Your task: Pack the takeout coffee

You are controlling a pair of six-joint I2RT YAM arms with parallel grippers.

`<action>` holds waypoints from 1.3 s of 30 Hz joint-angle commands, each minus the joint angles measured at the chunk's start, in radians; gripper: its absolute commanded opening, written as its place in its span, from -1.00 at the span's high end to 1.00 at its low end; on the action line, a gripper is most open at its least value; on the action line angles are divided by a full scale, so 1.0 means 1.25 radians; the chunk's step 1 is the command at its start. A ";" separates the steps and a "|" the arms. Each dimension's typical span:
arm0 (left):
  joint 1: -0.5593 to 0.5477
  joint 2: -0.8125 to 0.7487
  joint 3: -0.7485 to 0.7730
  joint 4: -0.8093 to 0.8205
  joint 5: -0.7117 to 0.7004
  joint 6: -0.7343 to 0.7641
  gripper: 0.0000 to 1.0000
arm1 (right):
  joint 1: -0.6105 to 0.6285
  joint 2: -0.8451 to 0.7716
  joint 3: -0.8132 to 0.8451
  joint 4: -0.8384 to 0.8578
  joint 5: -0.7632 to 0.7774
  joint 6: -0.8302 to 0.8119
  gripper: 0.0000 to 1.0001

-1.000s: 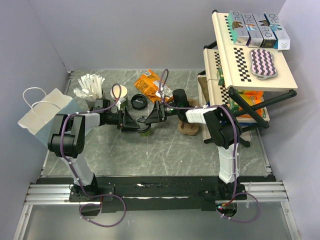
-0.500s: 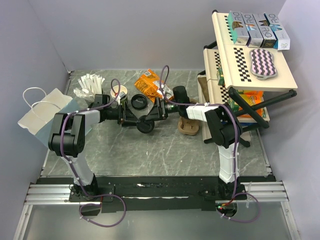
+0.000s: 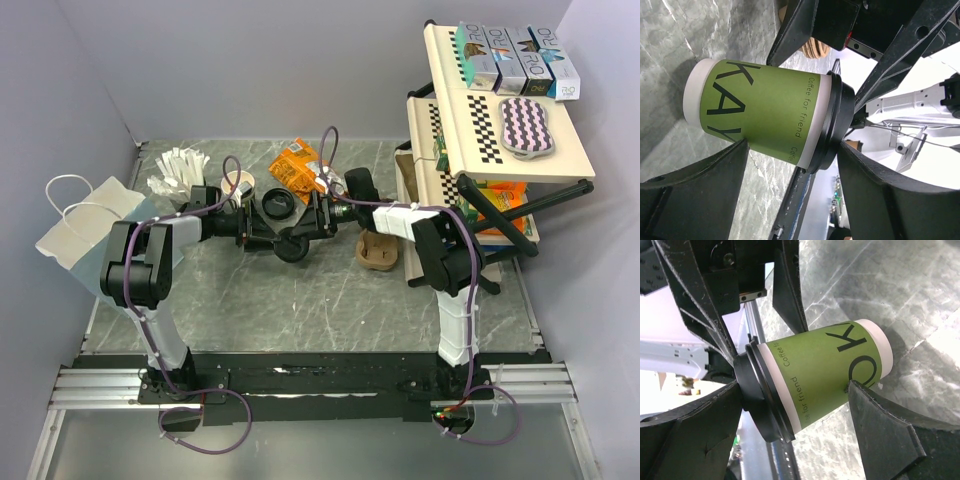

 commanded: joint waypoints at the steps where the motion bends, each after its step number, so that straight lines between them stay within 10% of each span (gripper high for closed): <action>1: -0.006 0.008 -0.006 0.050 0.003 -0.066 -0.53 | -0.002 -0.006 -0.008 -0.098 0.093 0.044 -0.75; 11: -0.006 0.004 -0.047 0.167 0.003 -0.249 -0.54 | -0.009 -0.053 -0.032 -0.155 0.123 0.091 -0.67; 39: 0.018 -0.151 -0.036 0.058 -0.155 -0.020 -0.66 | -0.006 -0.027 0.020 0.042 0.041 0.056 -0.96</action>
